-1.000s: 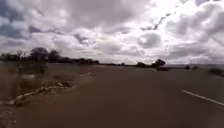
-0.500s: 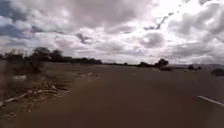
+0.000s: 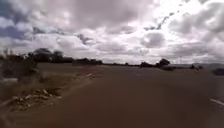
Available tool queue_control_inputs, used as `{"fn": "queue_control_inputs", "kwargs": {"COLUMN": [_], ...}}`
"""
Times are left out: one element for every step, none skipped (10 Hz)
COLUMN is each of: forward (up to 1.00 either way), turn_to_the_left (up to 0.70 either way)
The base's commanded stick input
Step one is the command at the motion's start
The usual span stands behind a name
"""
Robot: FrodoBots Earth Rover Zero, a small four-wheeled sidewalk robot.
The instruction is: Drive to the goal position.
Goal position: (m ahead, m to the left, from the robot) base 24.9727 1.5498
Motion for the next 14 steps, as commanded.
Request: {"fn": "queue_control_inputs", "kwargs": {"forward": [0.85,0.85,0.85,0.85,0.85,0.85,0.85,0.85,0.85,0.85,0.84,0.8,0.76,0.7], "turn_to_the_left": [0.0,0.0,-0.05,-0.17,-0.26,-0.31,-0.33,-0.32,-0.29,-0.26,-0.21,-0.1,0.0,0.0]}}
